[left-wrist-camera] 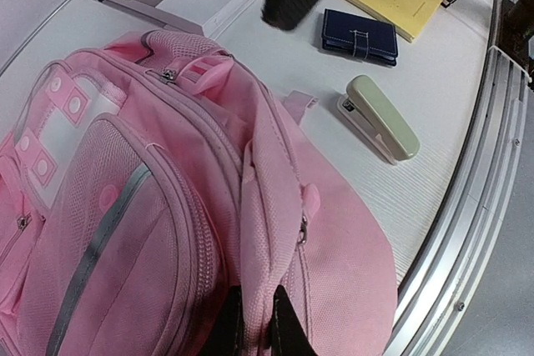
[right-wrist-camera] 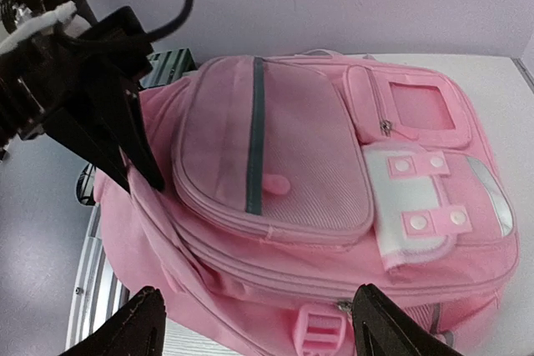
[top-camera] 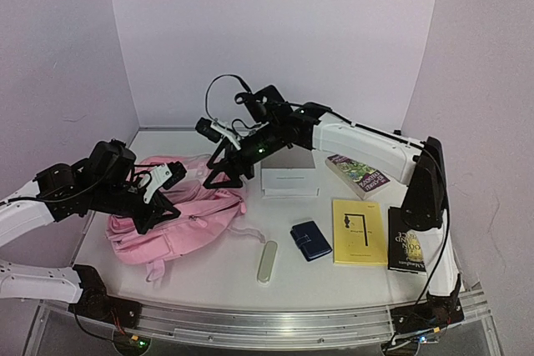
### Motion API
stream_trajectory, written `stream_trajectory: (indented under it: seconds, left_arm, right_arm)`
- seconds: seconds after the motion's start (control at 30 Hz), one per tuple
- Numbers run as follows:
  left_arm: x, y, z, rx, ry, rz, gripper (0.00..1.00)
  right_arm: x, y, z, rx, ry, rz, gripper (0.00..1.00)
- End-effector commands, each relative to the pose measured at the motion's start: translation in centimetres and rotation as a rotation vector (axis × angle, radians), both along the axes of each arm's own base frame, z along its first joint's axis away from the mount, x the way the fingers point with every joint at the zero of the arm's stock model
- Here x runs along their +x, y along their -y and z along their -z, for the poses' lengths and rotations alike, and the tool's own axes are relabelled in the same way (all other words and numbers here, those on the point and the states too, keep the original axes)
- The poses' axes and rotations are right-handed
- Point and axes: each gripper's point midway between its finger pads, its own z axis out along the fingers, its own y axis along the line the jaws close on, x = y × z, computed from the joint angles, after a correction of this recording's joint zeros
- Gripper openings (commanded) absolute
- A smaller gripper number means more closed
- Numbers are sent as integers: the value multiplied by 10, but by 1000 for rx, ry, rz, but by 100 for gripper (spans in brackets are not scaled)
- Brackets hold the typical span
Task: Pack the student bag
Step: Unzip the student bag at the center of the board.
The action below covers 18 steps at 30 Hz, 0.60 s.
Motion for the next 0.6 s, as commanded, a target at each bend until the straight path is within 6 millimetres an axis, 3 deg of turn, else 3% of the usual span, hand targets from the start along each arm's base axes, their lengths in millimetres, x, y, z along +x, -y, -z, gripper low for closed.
stream_trajectory:
  seconds: [0.0, 0.17, 0.27, 0.4, 0.5, 0.57]
  left_arm:
    - [5, 16, -45, -152, 113, 38, 1]
    - [4, 16, -46, -165, 114, 36, 1]
    - [5, 17, -46, -172, 119, 36, 2]
    - [11, 15, -46, -163, 135, 6, 3]
    - [36, -2, -39, -87, 184, -149, 6]
    - [57, -17, -36, -27, 218, -282, 8]
  right_arm:
    - [-34, -18, 25, -31, -74, -107, 76]
    - [-44, -25, 44, -60, -102, -127, 71]
    - [-49, -29, 56, -80, -98, -133, 62]
    - [-46, -32, 68, -102, -104, -117, 31]
    - [-39, -34, 72, -114, -99, -80, 6]
    - [-29, -37, 73, -120, -89, -29, 0]
